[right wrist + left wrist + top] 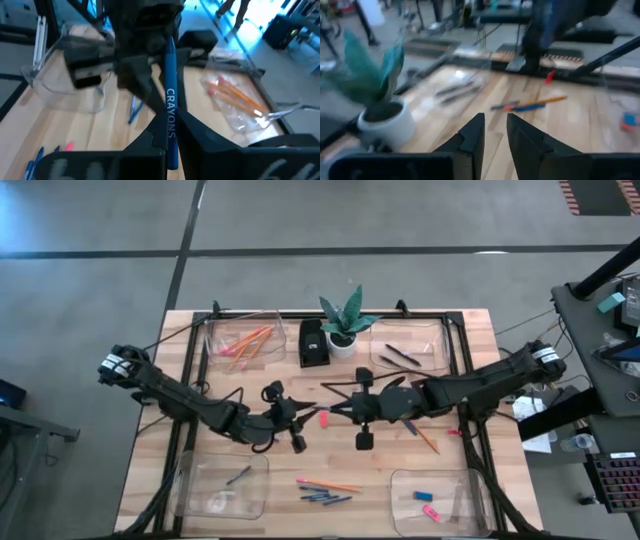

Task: Sort crayons/erasers/pens/pencils in bins
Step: Put the blue crayon into the bottom left transparent bin

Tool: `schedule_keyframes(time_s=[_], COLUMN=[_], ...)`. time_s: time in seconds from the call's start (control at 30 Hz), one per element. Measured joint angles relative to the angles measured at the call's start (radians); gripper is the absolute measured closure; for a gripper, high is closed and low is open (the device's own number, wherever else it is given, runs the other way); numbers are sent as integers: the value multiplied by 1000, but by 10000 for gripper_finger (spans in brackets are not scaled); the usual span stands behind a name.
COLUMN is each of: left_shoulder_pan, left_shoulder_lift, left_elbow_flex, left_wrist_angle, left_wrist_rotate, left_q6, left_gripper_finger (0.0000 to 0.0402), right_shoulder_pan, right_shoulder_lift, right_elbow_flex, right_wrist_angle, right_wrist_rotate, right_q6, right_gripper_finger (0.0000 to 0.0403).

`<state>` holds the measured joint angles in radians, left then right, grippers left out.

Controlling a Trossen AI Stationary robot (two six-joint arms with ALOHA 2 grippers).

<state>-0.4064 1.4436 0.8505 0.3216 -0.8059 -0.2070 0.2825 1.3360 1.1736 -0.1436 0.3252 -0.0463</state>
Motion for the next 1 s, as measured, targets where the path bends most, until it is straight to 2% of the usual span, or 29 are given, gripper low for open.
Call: schedule_keyframes(time_s=[0.2,0.33,0.67,1.0], left_shoulder_pan=[6,13,37,40], left_shoulder_lift=[37,37,29,28], left_elbow_flex=[1,7,37,34], left_wrist_angle=[182,186,284,389], left_wrist_rotate=[168,169,169,179], left_q6=[135,188,327,328], left_gripper_finger=[331,312,226,217], right_shoulder_pan=[-2,-2,-2,-2], right_shoulder_lift=[-35,-45,-58,-58], right_elbow_flex=[0,0,0,0], right_wrist_angle=[-10,-32,-41,-39], right_wrist_rotate=[-1,-3,-11,-14], right_q6=[-20,-16,1,-11], right_gripper_finger=[390,390,390,390])
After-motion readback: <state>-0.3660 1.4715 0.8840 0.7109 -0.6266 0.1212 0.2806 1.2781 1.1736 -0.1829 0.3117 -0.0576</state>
